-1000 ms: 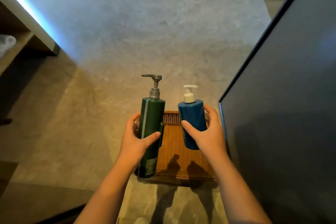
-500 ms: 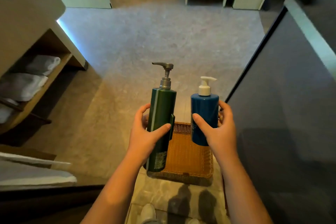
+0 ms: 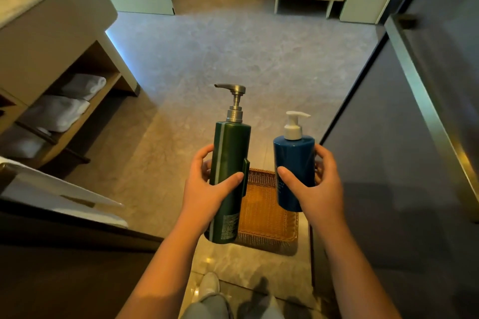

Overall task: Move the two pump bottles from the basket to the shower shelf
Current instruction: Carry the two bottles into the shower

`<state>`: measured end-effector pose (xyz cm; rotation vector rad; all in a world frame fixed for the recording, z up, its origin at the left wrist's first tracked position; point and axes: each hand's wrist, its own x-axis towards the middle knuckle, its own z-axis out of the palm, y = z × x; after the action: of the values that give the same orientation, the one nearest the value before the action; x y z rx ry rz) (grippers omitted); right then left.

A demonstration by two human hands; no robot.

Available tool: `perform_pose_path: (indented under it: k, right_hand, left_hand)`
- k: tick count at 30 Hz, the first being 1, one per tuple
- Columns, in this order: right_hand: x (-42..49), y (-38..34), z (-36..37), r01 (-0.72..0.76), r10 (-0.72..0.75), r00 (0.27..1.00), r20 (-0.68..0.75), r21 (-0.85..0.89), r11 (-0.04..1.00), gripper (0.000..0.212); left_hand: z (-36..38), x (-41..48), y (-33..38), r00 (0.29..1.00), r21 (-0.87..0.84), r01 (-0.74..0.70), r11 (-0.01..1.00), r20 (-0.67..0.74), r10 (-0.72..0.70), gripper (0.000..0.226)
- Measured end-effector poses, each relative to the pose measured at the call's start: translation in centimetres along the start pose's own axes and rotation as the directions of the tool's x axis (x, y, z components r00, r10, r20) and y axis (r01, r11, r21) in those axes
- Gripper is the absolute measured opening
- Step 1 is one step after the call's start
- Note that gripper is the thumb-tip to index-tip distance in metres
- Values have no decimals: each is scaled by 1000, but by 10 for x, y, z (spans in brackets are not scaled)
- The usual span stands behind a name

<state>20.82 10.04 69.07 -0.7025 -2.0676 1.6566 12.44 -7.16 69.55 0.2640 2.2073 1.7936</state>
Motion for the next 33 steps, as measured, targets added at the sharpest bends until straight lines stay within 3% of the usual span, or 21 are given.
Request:
perform_pose_path:
  k: [6,15,23,33]
  right_hand:
    - [-12,-11,-2,25,-26,1000,16,7,1000,61]
    - [-46,-29,15,16,-17,997,-69,-2,1000,65]
    - [-93,-40,44,-25,27,960,-280,10,1000,52]
    - [-164,-42,26,-134,101,817,-568,-16,991,55]
  left_hand:
    - [0,-19,8,1000,3,-6,1000,4,6,60]
    - [-21,-26,3,994,0,-22,1000,111,22,62]
    - [-46,-21,-9,956,26,-64,998,290,54,67]
    - [-22,-43,-13,826,30,-144,989,554,103,67]
